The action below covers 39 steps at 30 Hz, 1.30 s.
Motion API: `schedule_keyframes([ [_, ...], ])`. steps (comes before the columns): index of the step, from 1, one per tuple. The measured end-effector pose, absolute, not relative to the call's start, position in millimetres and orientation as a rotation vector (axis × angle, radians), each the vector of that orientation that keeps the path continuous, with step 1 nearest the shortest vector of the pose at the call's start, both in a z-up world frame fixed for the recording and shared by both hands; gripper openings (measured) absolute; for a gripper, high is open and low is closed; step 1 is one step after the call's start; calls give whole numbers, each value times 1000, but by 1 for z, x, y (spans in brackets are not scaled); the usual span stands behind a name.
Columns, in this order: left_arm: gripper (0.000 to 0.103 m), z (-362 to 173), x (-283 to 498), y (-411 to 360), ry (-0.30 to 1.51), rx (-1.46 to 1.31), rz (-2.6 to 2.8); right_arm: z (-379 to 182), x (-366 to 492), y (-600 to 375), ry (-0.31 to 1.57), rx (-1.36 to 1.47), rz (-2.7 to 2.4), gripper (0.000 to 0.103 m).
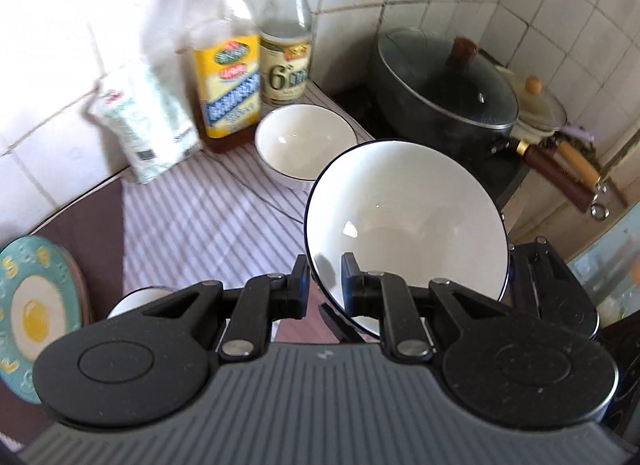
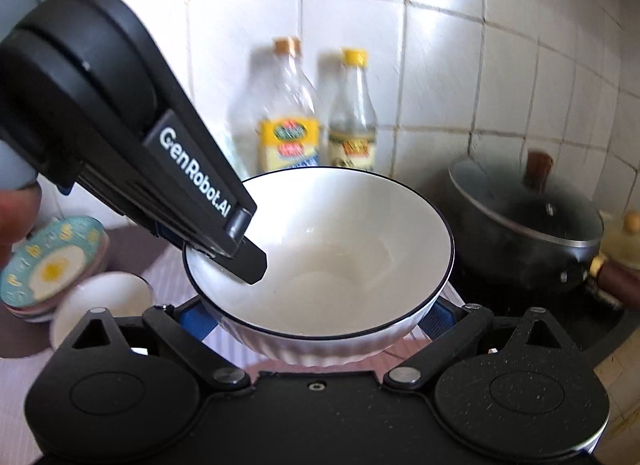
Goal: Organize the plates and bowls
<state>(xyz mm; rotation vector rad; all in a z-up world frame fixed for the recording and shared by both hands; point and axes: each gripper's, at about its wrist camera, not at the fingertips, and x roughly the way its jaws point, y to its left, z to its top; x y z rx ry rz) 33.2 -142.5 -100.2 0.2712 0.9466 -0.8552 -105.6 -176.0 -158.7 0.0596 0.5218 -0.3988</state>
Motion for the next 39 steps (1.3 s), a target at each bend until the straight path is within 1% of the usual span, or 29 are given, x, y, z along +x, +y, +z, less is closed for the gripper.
schedule_keyframes([
  [6,14,-80,28,-100,940,234,-814,-138,-104,-147,506,17,-337,101],
  [13,15,-81,36,-45,987,175,-742,-133,-98,-105,512,20,-247,101],
  [18,15,-100,42,-16,1032,146,-680,-147,-91,-78,531,-11,-192,101],
  [25,15,-133,54,5,1094,115,-633,-170,-74,-62,610,1,-121,101],
  [32,15,-165,81,14,1159,82,-607,-201,-50,-55,661,-9,-72,101],
  [39,15,-185,102,19,1198,47,-597,-221,-25,-59,706,-6,-50,101],
])
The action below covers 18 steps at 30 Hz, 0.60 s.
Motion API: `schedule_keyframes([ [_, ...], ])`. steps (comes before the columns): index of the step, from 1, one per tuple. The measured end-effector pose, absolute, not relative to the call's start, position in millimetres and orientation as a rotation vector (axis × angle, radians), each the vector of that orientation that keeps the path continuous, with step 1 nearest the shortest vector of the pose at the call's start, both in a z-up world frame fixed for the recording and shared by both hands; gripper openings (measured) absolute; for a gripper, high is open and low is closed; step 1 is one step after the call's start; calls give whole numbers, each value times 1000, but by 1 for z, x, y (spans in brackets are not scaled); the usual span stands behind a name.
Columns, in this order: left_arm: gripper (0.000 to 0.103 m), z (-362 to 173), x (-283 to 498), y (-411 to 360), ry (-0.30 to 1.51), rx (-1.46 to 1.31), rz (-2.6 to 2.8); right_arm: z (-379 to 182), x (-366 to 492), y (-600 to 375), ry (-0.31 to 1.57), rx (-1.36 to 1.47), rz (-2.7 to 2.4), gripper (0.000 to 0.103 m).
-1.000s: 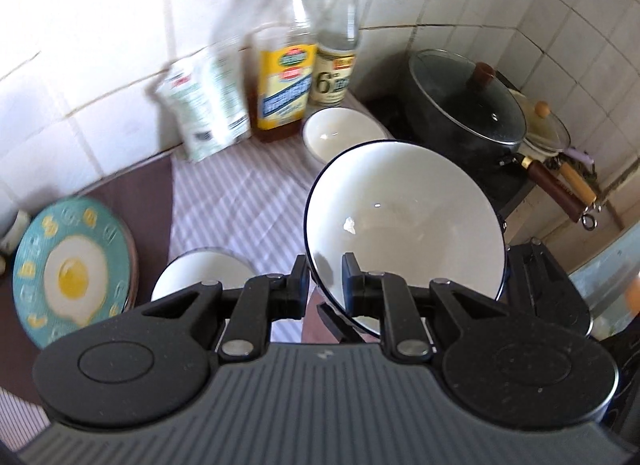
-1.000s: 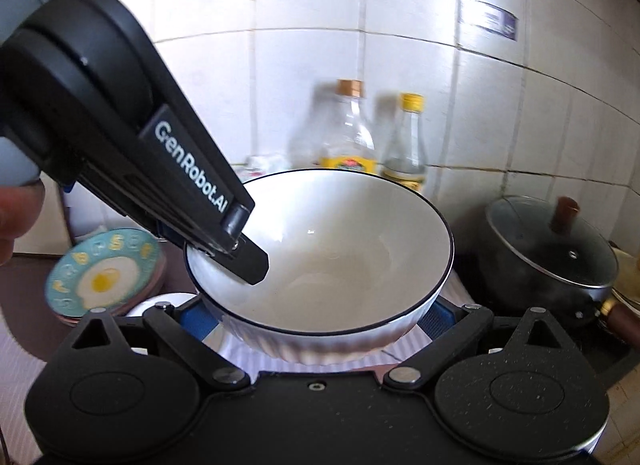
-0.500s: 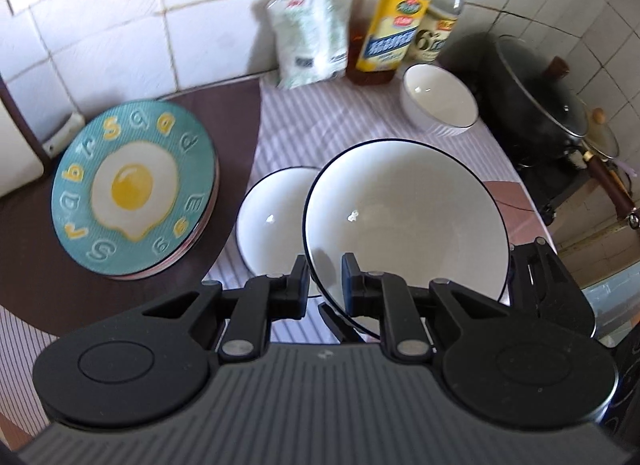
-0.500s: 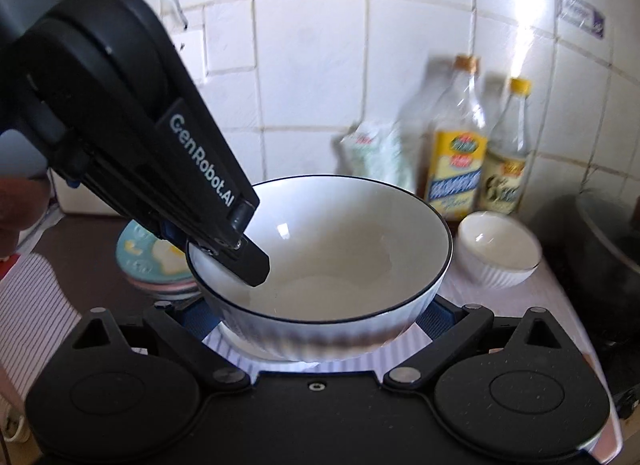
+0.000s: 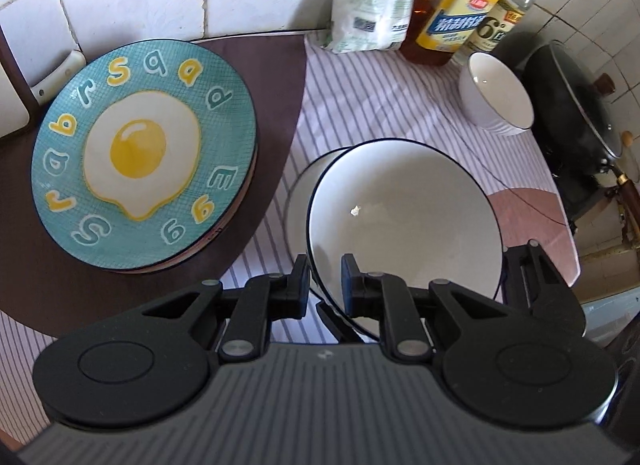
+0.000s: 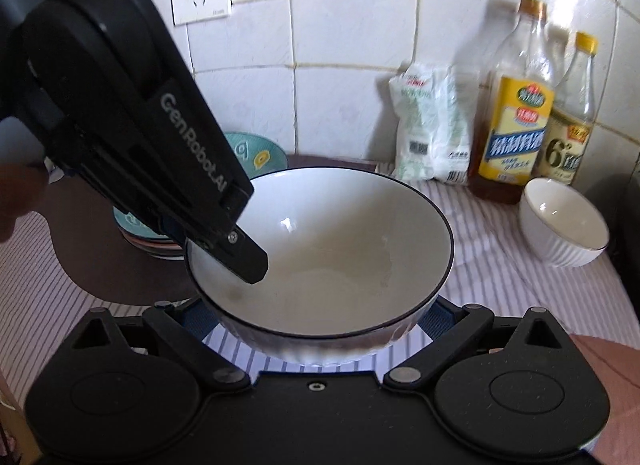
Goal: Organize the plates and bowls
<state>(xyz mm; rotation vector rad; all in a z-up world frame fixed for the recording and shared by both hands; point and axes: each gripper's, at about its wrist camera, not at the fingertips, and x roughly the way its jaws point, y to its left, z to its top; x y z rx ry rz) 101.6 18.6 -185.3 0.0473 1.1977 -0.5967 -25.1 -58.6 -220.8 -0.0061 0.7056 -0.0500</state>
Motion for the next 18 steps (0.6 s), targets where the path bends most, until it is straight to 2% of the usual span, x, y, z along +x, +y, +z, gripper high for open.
schedule_keyframes([
  [18,14,-198,116,15,1217,94,-541,-230,-2,-46,801,-176,-22,101],
])
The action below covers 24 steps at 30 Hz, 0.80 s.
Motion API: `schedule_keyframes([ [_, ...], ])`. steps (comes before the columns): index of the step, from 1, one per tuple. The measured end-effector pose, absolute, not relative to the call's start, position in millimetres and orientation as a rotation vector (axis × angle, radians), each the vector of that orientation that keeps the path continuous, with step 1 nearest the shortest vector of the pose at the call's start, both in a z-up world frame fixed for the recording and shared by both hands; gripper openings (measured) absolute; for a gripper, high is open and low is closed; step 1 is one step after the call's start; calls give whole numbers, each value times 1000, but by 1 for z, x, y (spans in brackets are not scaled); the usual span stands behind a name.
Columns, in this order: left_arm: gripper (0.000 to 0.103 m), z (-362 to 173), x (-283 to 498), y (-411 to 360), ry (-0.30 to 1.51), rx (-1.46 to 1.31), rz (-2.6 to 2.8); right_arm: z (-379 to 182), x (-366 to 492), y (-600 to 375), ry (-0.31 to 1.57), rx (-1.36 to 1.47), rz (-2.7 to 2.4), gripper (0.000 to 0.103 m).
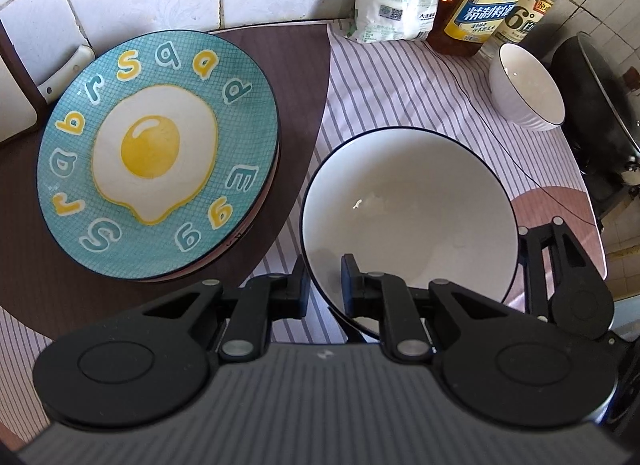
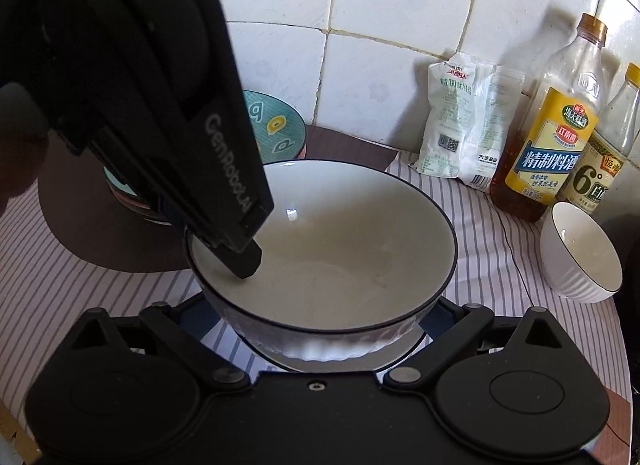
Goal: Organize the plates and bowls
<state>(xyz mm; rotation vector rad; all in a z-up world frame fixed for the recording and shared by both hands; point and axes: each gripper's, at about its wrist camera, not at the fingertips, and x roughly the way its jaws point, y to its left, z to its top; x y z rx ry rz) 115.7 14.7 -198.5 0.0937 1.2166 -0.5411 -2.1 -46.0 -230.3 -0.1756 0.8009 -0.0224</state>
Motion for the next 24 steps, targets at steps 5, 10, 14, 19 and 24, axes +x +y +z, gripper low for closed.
schedule_keyframes([
  [5,17,-200,118,9,1204,127,-519,-227,4,-46,845,-181,-26,100],
  [10,15,-203,124,10,1218,93,-533,-222,4,-38,912,-297,-1,100],
  [14,15,-204,124,8,1232,91,-528,-220,6,-54,954,-197,-27,102],
  [19,15,-202,122,9,1243,99,-528,-219,-1,-54,925,-244,-15,102],
  [24,16,-179,116,10,1235,128,-556,-206,-21,-57,880,-257,-2,102],
])
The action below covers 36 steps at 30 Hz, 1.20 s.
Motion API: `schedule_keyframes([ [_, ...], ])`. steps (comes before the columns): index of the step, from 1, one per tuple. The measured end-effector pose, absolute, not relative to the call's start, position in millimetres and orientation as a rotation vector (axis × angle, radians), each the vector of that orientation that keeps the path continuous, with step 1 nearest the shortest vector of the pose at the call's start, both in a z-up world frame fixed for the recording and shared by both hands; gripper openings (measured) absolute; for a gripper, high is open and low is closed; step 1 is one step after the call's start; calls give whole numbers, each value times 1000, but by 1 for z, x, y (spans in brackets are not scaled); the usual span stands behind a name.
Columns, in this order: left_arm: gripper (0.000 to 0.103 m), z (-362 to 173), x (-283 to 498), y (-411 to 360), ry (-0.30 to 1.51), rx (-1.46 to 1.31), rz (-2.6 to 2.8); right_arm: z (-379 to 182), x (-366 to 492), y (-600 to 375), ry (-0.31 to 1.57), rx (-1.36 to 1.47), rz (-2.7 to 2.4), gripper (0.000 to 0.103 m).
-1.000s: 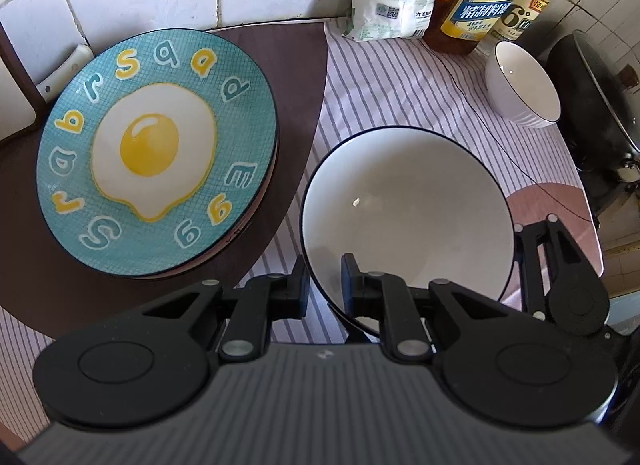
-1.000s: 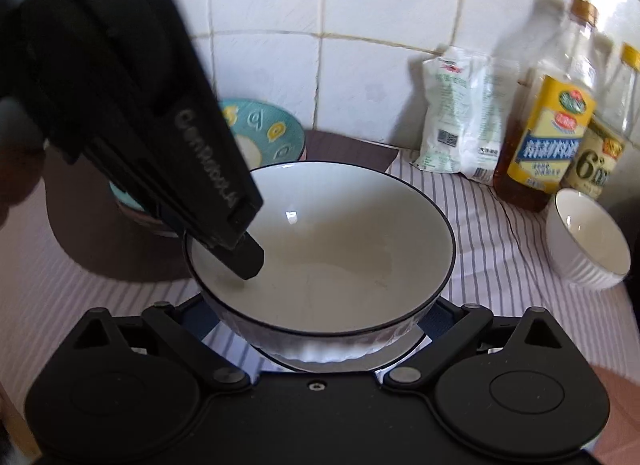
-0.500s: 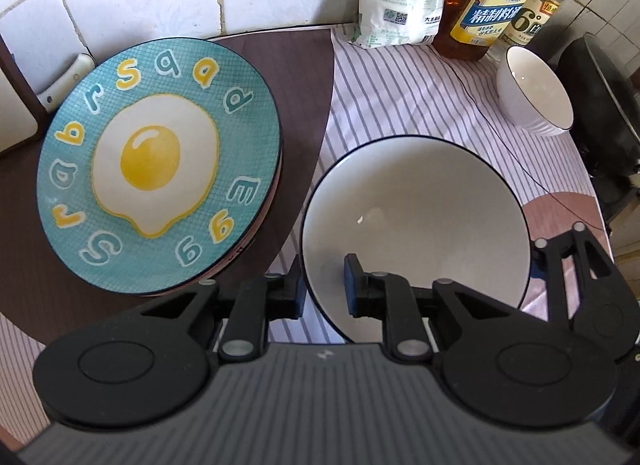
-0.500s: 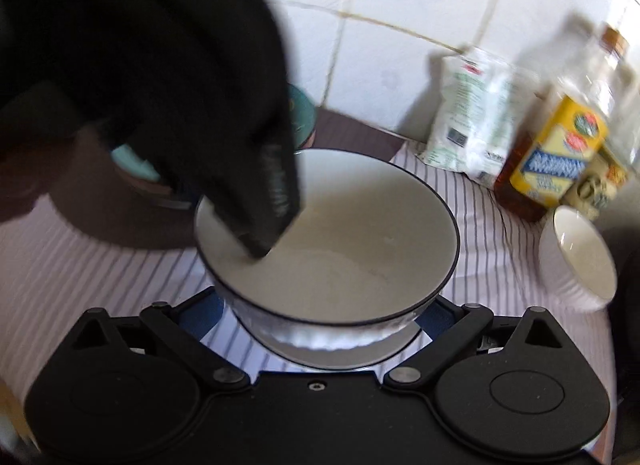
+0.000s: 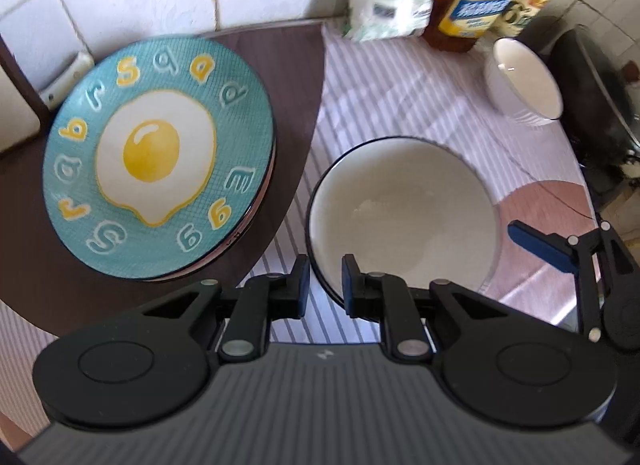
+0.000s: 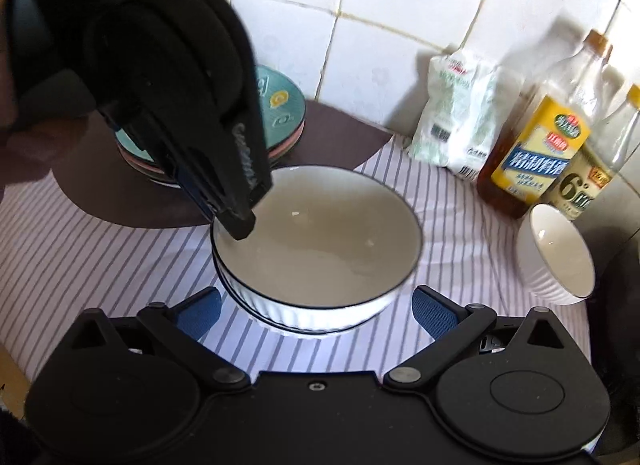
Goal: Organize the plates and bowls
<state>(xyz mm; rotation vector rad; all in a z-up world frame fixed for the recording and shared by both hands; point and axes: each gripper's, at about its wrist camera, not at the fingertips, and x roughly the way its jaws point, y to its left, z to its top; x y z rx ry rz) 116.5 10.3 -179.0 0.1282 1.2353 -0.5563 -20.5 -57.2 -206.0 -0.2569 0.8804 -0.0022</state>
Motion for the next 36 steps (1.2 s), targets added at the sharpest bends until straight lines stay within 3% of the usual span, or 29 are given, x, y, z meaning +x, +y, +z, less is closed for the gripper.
schedule_keyframes([
  [11,22,-96,102,-4,1020,193,-692,-141,-54,-125,737,-111,-195,102],
  [20,28,-78,105,-50,1010,161,-785,-119,-73,-168,680,-48,-317,102],
  [36,39,-107,151,-148,1011,130,-905,-181,-33,-231,644,67,-416,103],
])
